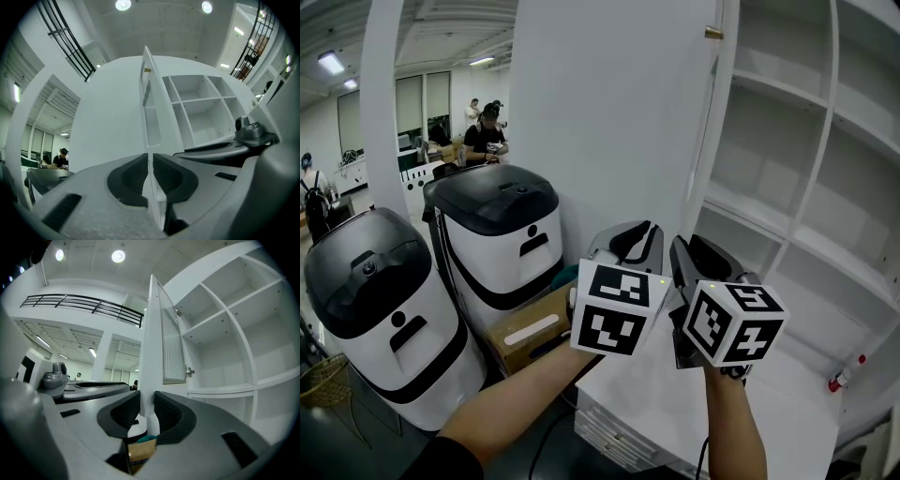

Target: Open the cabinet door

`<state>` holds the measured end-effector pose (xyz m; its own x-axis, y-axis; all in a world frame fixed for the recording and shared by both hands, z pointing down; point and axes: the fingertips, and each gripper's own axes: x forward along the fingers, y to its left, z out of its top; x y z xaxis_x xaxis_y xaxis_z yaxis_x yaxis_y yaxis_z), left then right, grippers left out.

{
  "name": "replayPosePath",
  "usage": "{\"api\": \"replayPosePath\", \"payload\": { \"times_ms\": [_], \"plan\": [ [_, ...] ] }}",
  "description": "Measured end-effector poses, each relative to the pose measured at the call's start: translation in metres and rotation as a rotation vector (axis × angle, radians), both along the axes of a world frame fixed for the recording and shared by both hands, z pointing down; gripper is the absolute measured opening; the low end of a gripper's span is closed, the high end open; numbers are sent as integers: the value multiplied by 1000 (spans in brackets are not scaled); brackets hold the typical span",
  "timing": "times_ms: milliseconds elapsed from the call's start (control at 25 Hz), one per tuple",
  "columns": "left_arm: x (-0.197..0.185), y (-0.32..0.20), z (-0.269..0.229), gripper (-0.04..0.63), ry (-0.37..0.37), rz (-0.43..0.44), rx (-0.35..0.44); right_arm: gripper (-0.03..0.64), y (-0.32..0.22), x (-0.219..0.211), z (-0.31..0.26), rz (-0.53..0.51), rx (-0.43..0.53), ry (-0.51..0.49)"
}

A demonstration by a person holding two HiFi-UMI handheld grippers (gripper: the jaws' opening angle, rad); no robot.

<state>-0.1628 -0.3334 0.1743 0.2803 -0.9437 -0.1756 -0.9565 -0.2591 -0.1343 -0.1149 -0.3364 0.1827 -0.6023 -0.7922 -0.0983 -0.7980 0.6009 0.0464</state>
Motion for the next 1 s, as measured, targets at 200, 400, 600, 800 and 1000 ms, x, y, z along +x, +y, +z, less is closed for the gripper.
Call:
{"api": "replayPosePath", "payload": {
  "times_ms": [200,400,600,800,1000],
  "plan": [
    [-17,5,1,44,6,-22,-1,101,-1,-18,0,-10,15,12],
    [-35,7,3,43,6,-46,-5,106,-2,-37,-1,-24,26,15],
    [-49,6,4,44,2,-64,-8,110,-6,-56,0,-36,43,27],
    [-62,4,6,44,2,-79,-10,114,-10,-73,0,-60,49,34],
    [-76,2,8,44,2,-96,-13,114,-16,-90,0,-79,53,45]
  ]
}}
